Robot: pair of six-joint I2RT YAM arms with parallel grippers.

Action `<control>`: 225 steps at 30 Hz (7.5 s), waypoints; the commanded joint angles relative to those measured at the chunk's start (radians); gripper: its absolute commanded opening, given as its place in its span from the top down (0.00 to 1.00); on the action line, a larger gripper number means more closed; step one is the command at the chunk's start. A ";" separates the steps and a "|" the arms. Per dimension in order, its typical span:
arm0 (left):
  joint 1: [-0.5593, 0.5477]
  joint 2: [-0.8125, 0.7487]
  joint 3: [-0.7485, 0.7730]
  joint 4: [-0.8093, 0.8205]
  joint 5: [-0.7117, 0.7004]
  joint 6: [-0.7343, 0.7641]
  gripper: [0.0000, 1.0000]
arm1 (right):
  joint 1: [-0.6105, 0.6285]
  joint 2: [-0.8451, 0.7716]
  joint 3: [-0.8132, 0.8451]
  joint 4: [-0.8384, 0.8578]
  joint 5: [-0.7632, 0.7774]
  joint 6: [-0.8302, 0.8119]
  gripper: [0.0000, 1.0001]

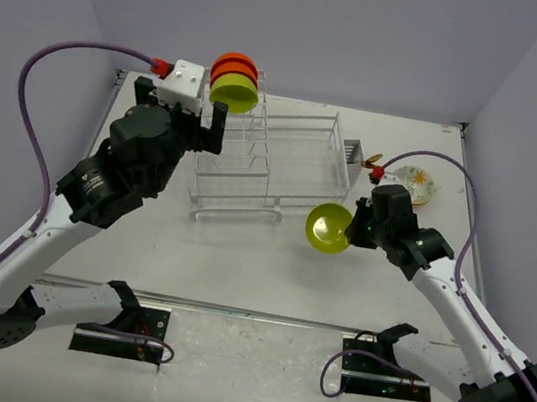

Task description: Unload the bowls from the dish rack

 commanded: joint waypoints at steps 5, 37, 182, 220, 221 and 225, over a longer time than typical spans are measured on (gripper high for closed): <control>0.006 0.034 -0.026 0.070 -0.207 0.065 0.00 | 0.002 0.145 -0.199 0.234 -0.141 0.187 1.00; 0.116 0.340 0.009 0.326 -0.175 0.570 0.10 | -0.050 -0.371 -0.009 -0.060 0.005 0.179 0.16; 0.174 0.077 0.031 0.049 -0.064 0.265 0.00 | -0.061 0.037 0.167 -0.175 -0.026 0.035 0.01; 0.285 0.686 0.293 0.350 0.026 0.556 0.71 | -0.059 -0.317 0.158 -0.060 -0.217 -0.008 0.01; 0.285 0.690 0.296 0.343 0.030 0.551 0.74 | -0.059 -0.317 0.156 -0.057 -0.217 -0.008 0.01; 0.285 0.674 0.285 0.335 0.046 0.534 0.89 | -0.059 -0.317 0.153 -0.054 -0.217 -0.014 0.01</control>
